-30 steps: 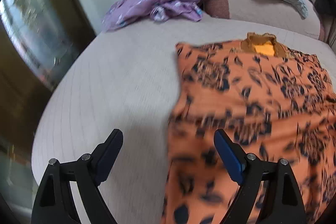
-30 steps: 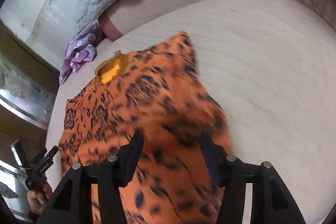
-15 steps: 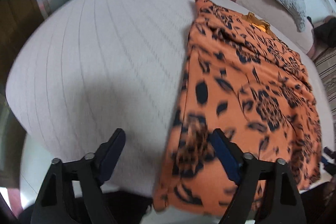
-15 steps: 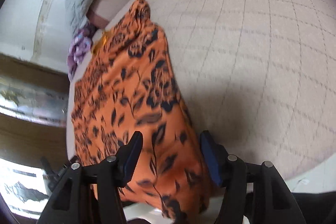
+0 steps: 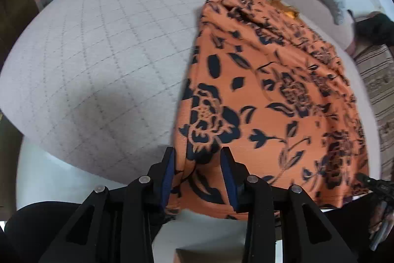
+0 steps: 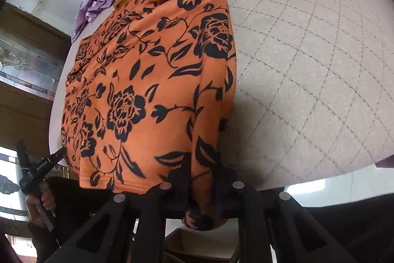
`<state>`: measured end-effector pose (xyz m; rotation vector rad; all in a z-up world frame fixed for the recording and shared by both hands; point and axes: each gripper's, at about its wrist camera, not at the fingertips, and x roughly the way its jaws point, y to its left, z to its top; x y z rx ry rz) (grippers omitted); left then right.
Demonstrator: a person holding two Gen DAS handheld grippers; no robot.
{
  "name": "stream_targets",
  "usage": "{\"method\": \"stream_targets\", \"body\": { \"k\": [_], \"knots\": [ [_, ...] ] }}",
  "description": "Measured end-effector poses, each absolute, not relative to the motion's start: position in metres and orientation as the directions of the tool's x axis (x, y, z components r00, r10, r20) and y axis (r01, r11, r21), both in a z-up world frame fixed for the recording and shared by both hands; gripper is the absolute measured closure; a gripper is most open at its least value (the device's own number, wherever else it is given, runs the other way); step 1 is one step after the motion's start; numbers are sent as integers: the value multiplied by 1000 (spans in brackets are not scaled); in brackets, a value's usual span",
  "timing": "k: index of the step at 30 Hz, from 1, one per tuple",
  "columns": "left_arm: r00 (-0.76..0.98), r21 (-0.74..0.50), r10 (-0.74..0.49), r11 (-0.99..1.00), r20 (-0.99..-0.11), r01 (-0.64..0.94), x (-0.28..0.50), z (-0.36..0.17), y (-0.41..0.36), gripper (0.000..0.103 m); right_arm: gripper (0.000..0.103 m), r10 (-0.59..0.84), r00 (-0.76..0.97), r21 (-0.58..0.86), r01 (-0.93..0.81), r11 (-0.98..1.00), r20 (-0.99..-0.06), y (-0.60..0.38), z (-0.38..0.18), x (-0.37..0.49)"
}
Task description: Fold small clothes
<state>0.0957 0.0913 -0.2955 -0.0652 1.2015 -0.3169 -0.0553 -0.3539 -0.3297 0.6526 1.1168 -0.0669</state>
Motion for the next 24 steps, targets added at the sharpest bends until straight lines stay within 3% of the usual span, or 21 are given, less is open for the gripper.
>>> {"method": "stream_targets", "body": {
  "k": [3, 4, 5, 10, 11, 12, 15, 16, 17, 24],
  "knots": [
    [325, -217, -286, 948, -901, 234, 99, -296, 84, 68, 87, 306, 486, 508, 364, 781, -819, -359, -327, -60],
    [323, -220, -292, 945, -900, 240, 100, -297, 84, 86, 86, 312, 476, 511, 375, 774, -822, -361, -329, -60],
    [323, -226, -300, 942, -897, 247, 98, -296, 83, 95, 84, 312, 469, 509, 384, 771, -826, -361, -331, -58],
    [313, -246, -317, 938, -895, 246, 99, -296, 85, 93, 83, 337, 464, 538, 420, 731, -819, -364, -340, -58],
    [301, -239, -300, 945, -905, 224, 100, -300, 89, 79, 83, 343, 465, 543, 414, 730, -816, -364, -339, -58],
    [269, -241, -290, 950, -919, 201, 102, -306, 90, 73, 83, 344, 467, 545, 412, 730, -815, -364, -339, -59],
    [267, -215, -273, 950, -924, 227, 101, -305, 83, 70, 87, 330, 455, 521, 400, 754, -827, -359, -335, -56],
    [269, -181, -248, 951, -931, 249, 99, -305, 77, 76, 89, 335, 458, 525, 393, 755, -823, -357, -332, -54],
    [272, -166, -237, 951, -933, 261, 99, -305, 73, 95, 91, 351, 466, 542, 382, 749, -812, -357, -328, -54],
    [285, -263, -362, 906, -888, 330, 123, -272, 60, 97, 92, 428, 585, 664, 272, 697, -689, -374, -276, -39]
  ]
}}
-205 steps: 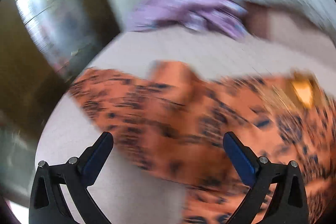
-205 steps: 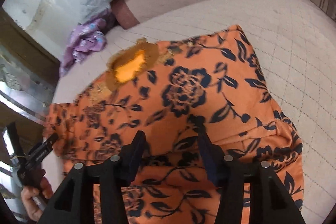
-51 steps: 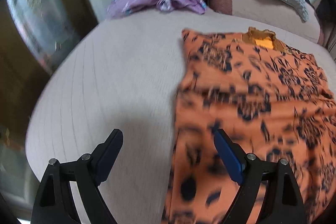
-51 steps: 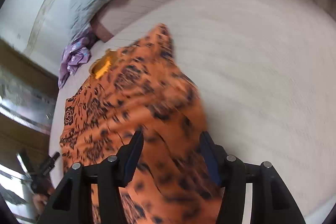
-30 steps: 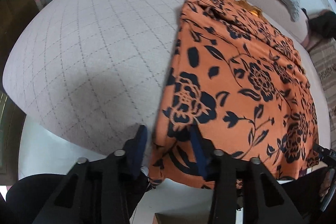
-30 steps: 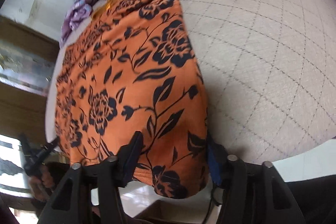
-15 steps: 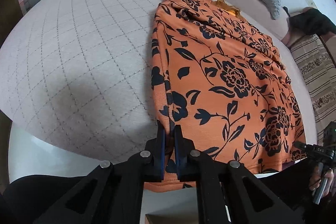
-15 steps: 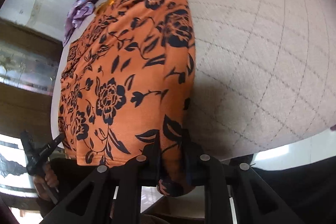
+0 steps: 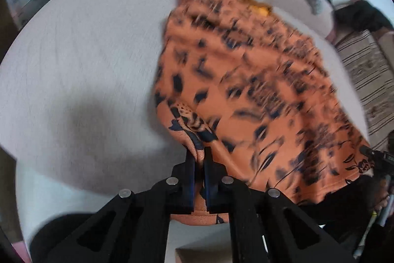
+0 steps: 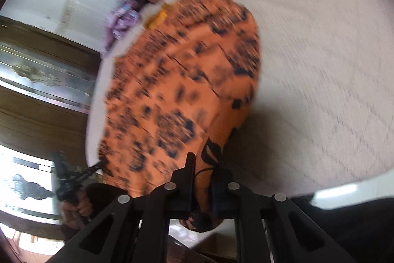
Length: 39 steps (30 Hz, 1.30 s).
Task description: Fold small clothes
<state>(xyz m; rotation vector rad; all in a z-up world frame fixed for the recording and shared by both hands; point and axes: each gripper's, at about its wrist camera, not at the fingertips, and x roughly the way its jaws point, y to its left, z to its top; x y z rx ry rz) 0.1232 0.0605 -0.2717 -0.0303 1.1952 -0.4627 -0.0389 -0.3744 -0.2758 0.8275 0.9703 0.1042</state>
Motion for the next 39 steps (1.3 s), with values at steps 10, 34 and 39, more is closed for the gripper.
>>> {"method": "stream_targets", "body": {
  "k": [10, 34, 39],
  "knots": [
    [365, -350, -474, 866, -801, 358, 274, -203, 55, 97, 93, 308, 777, 718, 250, 649, -549, -453, -217, 73],
    [640, -137, -127, 990, -758, 35, 333, -247, 38, 35, 29, 187, 748, 675, 424, 603, -637, -457, -291, 188],
    [417, -180, -183, 983, -891, 46, 318, -296, 40, 60, 30, 197, 661, 569, 410, 713, -724, -430, -294, 202]
  ]
}}
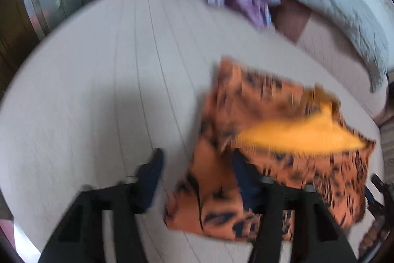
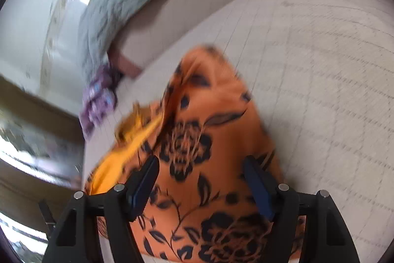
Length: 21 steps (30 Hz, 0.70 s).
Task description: Fold small clothes
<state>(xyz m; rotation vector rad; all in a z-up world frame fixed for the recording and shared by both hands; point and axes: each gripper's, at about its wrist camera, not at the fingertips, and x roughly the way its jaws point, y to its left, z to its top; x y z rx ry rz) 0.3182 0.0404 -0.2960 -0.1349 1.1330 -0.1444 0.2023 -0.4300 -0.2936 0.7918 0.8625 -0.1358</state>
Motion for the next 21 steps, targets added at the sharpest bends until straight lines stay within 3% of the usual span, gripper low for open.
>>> {"method": "stream_targets", "body": {
  "k": [1, 5, 10, 14, 16, 19, 21],
  "knots": [
    [402, -188, -200, 980, -894, 70, 316, -298, 38, 69, 30, 176, 648, 533, 409, 740, -741, -424, -292, 205],
    [422, -158, -208, 976, -883, 151, 319, -289, 26, 83, 30, 126, 613, 445, 401, 800, -780, -413, -289, 218],
    [416, -121, -210, 965, -885, 231, 329, -292, 18, 83, 29, 130, 603, 439, 399, 805, -787, -414, -289, 231],
    [416, -182, -277, 950, -866, 253, 342, -295, 21, 83, 28, 109, 591, 413, 409, 814, -799, -413, -285, 235],
    [431, -173, -274, 950, -860, 260, 345, -292, 17, 83, 28, 122, 625, 453, 403, 795, -771, -415, -277, 229],
    [453, -179, -281, 950, -846, 256, 349, -288, 14, 82, 28, 250, 672, 557, 287, 779, -697, -408, -263, 234],
    [483, -192, -303, 945, -822, 266, 351, -281, 12, 76, 28, 273, 703, 592, 256, 764, -656, -407, -259, 242]
  ]
}}
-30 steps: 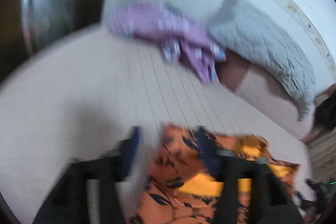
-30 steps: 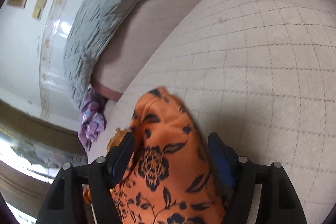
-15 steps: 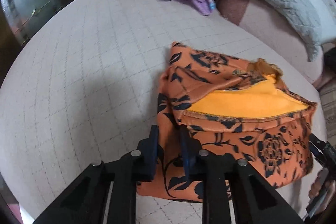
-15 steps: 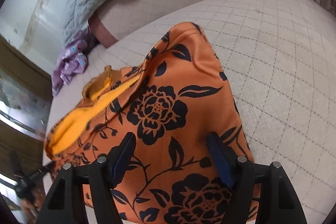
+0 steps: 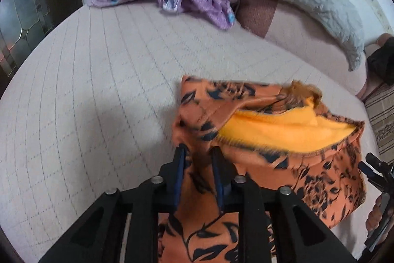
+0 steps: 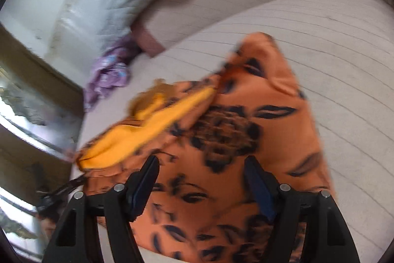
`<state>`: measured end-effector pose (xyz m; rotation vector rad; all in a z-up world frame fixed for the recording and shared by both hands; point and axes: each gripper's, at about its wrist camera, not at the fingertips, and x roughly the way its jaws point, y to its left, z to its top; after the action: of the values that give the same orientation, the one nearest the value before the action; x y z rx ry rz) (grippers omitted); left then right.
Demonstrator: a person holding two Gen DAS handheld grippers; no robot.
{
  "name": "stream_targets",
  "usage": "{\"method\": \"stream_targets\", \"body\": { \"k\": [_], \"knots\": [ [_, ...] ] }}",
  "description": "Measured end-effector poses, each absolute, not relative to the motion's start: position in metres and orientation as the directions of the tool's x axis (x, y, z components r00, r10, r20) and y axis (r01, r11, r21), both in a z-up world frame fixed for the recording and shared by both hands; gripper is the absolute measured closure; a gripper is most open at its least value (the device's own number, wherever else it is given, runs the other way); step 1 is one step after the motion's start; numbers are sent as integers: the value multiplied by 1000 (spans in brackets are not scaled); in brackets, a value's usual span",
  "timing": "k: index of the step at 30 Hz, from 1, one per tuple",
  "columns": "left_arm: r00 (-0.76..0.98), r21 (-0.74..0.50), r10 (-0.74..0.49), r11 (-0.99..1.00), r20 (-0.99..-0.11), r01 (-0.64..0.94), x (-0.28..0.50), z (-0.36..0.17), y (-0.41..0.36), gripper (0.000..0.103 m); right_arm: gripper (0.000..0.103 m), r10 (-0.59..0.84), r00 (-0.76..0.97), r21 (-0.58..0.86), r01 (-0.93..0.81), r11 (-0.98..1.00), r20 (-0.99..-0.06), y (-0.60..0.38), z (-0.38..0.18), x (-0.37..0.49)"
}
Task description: Fold small clothes
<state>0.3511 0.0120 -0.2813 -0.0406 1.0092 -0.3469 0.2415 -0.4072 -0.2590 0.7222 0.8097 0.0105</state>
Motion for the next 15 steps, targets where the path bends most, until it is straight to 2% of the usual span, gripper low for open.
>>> {"method": "stream_targets", "body": {
  "k": [3, 4, 5, 6, 8, 12, 13, 14, 15],
  "knots": [
    [538, -195, -334, 934, -774, 299, 356, -270, 5, 74, 31, 335, 708, 633, 203, 747, -622, -406, -260, 264],
    [548, -202, -347, 930, -761, 308, 359, -268, 3, 74, 38, 361, 695, 641, 186, 745, -622, -404, -261, 273],
    [554, -211, -354, 928, -754, 307, 362, -267, 1, 74, 53, 391, 679, 652, 170, 739, -621, -402, -262, 282],
    [553, -220, -357, 928, -753, 300, 365, -268, 1, 74, 58, 458, 642, 689, 153, 709, -614, -398, -269, 296],
    [537, -222, -342, 935, -771, 277, 371, -273, 1, 74, 58, 527, 596, 742, 184, 645, -606, -394, -283, 314],
    [527, -235, -349, 933, -775, 271, 378, -279, 0, 78, 58, 542, 624, 792, 220, 570, -563, -399, -292, 326],
    [533, -254, -362, 930, -765, 267, 380, -277, 1, 82, 63, 548, 632, 803, 214, 556, -547, -400, -291, 327],
    [536, -274, -377, 925, -756, 263, 381, -276, 2, 83, 71, 554, 643, 815, 203, 542, -529, -401, -289, 329],
    [538, -306, -400, 916, -742, 258, 384, -274, 4, 83, 75, 550, 658, 822, 193, 536, -513, -402, -286, 331]
  ]
}}
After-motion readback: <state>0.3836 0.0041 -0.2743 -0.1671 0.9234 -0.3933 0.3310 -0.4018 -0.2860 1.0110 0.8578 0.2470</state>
